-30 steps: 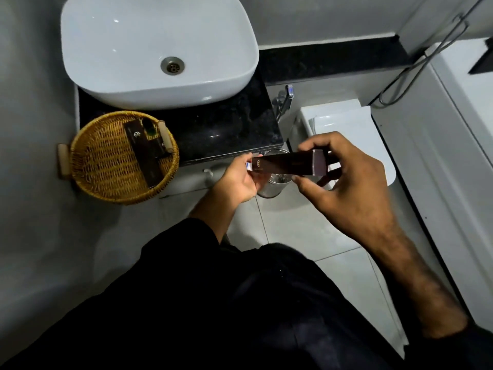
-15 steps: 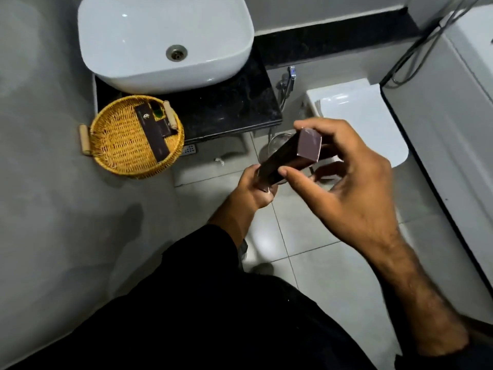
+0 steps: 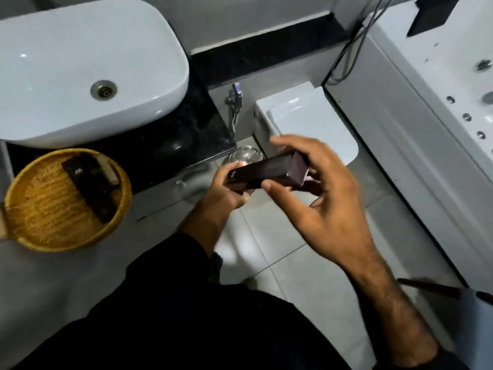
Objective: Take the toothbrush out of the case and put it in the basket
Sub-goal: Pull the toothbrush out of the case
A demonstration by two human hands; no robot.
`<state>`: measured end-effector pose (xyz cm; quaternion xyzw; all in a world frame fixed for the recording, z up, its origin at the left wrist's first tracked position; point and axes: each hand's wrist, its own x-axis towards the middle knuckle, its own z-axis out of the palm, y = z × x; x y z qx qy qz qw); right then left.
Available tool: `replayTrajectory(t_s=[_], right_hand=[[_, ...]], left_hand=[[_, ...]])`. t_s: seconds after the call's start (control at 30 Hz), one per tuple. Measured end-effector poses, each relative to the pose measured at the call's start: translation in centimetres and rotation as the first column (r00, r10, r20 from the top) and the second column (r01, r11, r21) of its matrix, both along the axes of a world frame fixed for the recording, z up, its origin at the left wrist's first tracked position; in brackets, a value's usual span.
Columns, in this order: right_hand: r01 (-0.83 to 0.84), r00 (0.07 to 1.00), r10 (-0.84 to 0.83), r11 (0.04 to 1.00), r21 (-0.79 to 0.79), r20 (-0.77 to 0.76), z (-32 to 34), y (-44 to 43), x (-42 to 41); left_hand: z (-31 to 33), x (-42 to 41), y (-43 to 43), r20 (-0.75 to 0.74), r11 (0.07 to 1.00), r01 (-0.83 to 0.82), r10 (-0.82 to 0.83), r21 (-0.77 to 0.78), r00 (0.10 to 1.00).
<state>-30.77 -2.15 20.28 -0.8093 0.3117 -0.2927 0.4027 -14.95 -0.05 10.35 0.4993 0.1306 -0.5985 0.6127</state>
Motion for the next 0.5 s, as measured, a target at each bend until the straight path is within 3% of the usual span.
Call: replayTrajectory(t_s=[0.07, 0.13, 0.23, 0.33, 0.5], right_hand=[[0.045, 0.995, -0.041, 0.998, 0.04, -0.091, -0.3, -1.3, 0.7], [0.114, 0.963, -0.109, 0.993, 0.006, -0.248, -0.7, -2.8, 1.0], [0.147, 0.849, -0.132, 0.989, -0.01, -0.511, -1.8, -4.7, 1.5], [0.054, 0.673, -0.009, 0.998, 0.036, -0.74, -4.0, -5.2, 2.7], [0.057, 0.503, 0.162, 0.974, 0.22, -0.849, -9.9, -6.1, 4.5]], left_hand=[[-1.9, 2.2, -2.2, -0.077, 0.999, -0.017, 0.02, 0.033, 0.997], [-2.6, 4.8, -4.6, -0.159, 0.985, -0.133, 0.15, 0.113, 0.976], [-3.7, 8.1, -6.6, -0.162, 0.985, -0.144, 0.159, 0.1, 0.974], [-3.7, 10.4, -8.1, -0.104, 0.996, -0.081, 0.085, 0.043, 0.991], [-2.1, 12.9, -11.5, 0.156, 0.992, -0.111, 0.102, 0.055, 0.983]])
